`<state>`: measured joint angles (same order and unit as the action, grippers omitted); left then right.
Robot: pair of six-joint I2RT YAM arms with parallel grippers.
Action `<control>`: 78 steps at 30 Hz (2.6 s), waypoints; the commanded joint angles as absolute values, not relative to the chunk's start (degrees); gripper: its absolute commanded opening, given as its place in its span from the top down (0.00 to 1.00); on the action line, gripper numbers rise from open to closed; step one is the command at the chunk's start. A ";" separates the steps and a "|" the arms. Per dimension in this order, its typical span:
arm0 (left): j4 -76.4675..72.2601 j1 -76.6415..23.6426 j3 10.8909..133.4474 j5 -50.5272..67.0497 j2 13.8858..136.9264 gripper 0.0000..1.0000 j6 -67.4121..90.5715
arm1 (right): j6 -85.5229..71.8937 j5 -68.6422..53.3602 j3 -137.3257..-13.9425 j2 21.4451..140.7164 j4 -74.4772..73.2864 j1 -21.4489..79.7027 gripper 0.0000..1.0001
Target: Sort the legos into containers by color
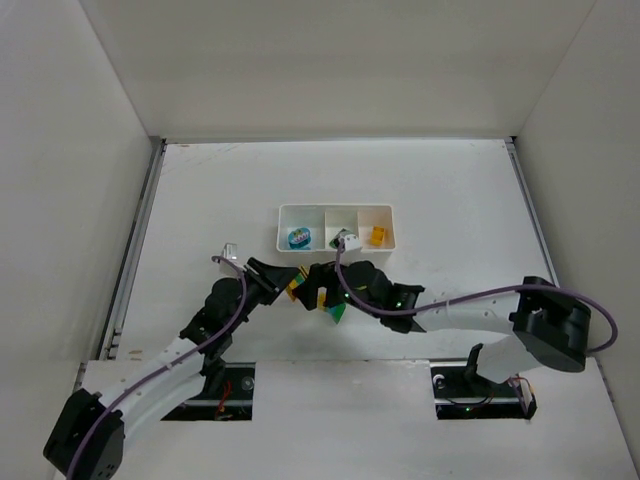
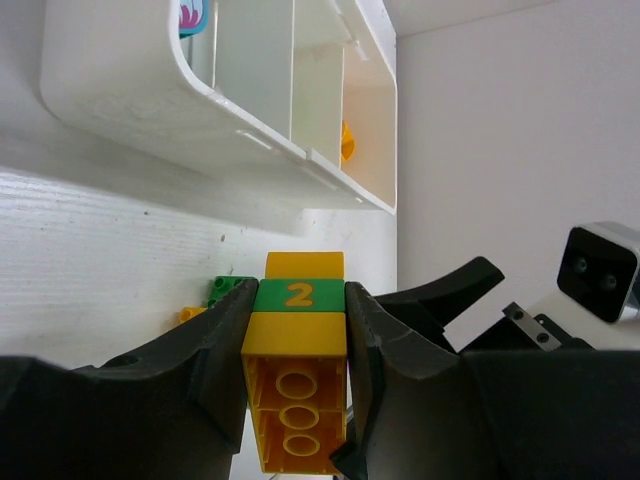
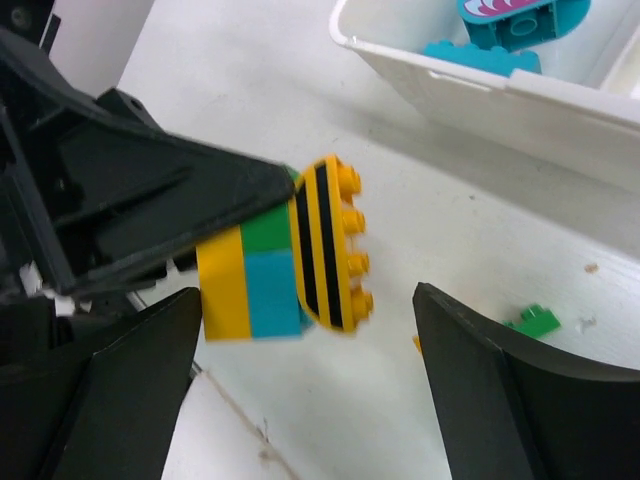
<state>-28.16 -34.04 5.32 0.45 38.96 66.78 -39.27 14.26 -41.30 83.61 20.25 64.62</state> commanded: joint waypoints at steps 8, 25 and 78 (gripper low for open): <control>-29.00 -27.91 3.43 10.01 34.81 0.85 65.39 | -40.25 4.24 -30.77 67.33 27.67 62.63 0.05; -39.45 -25.44 3.43 22.68 27.15 0.85 72.06 | -49.74 -13.45 -31.38 72.06 45.87 53.22 0.15; -43.68 -25.88 0.61 23.82 27.77 0.85 73.92 | -63.10 -17.93 -23.64 78.92 68.38 45.74 0.68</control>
